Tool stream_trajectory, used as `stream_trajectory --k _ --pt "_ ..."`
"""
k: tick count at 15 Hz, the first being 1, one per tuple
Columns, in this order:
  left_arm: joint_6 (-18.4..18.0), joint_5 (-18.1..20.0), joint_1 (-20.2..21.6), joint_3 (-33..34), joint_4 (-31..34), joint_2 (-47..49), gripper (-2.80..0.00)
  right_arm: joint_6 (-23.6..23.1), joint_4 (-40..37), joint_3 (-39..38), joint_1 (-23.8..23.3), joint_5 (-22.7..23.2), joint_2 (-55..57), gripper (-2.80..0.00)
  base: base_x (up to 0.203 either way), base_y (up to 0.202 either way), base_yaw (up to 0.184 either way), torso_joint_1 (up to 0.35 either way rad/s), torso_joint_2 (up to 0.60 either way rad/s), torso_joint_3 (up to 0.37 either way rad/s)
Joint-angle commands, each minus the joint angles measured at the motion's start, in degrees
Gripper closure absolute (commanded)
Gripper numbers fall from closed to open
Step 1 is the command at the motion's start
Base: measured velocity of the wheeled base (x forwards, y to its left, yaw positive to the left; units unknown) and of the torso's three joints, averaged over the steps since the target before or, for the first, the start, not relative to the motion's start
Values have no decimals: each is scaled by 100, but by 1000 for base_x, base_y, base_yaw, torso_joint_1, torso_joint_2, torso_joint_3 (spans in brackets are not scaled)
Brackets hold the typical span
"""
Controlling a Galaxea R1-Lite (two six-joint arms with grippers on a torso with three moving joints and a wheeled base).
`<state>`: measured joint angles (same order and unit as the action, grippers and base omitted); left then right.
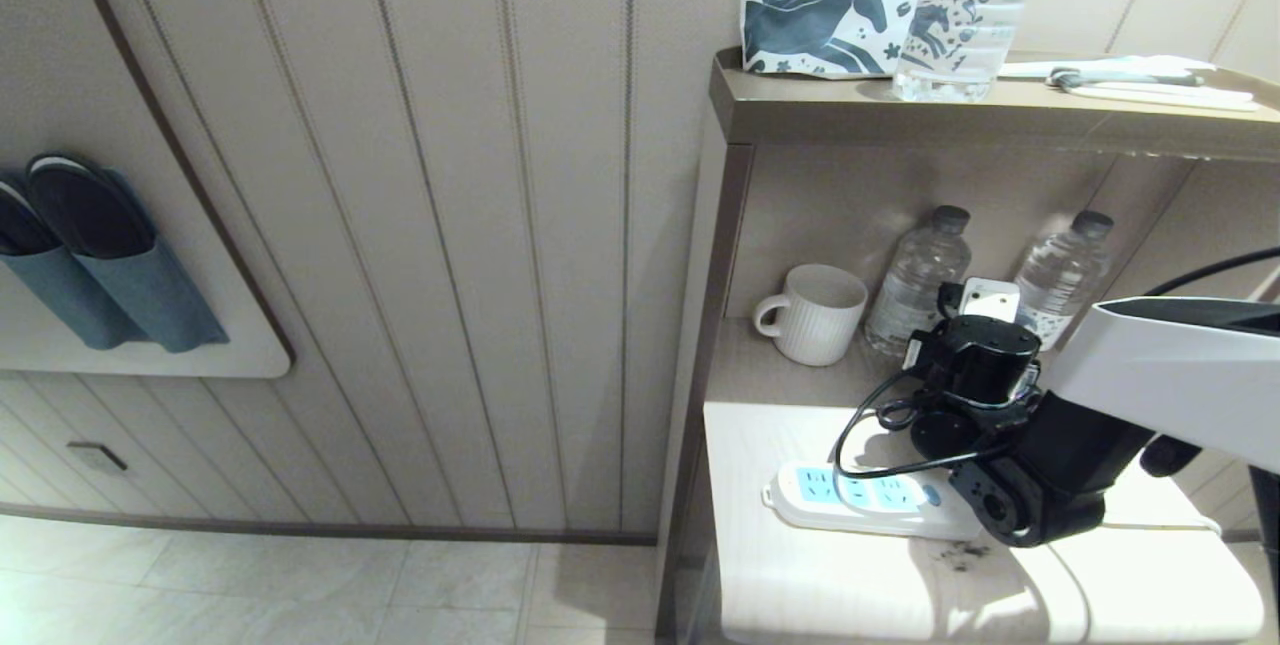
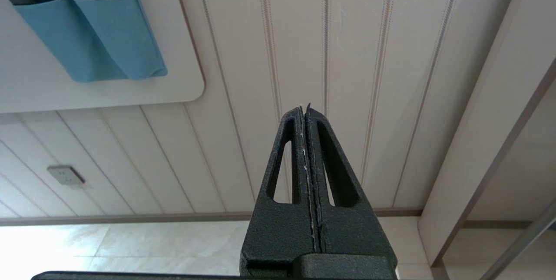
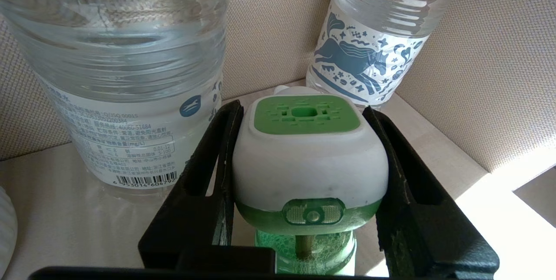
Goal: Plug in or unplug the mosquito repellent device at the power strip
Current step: Place the mosquito repellent liquid on the table
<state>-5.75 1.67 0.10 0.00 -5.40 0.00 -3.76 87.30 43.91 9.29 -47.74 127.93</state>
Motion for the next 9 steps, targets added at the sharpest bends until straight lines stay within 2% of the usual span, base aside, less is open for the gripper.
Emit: stream_trajectory --k 1,8,9 --pt "4 0 -1 0 -5 0 0 -2 266 3 3 -25 13 0 0 0 0 0 0 0" --pt "-2 0 -1 0 -5 0 0 -20 266 -64 64 10 66 0 0 0 0 0 0 0" --pt "2 0 7 0 -5 0 0 -20 266 -66 57 10 66 -280 0 0 0 0 0 0"
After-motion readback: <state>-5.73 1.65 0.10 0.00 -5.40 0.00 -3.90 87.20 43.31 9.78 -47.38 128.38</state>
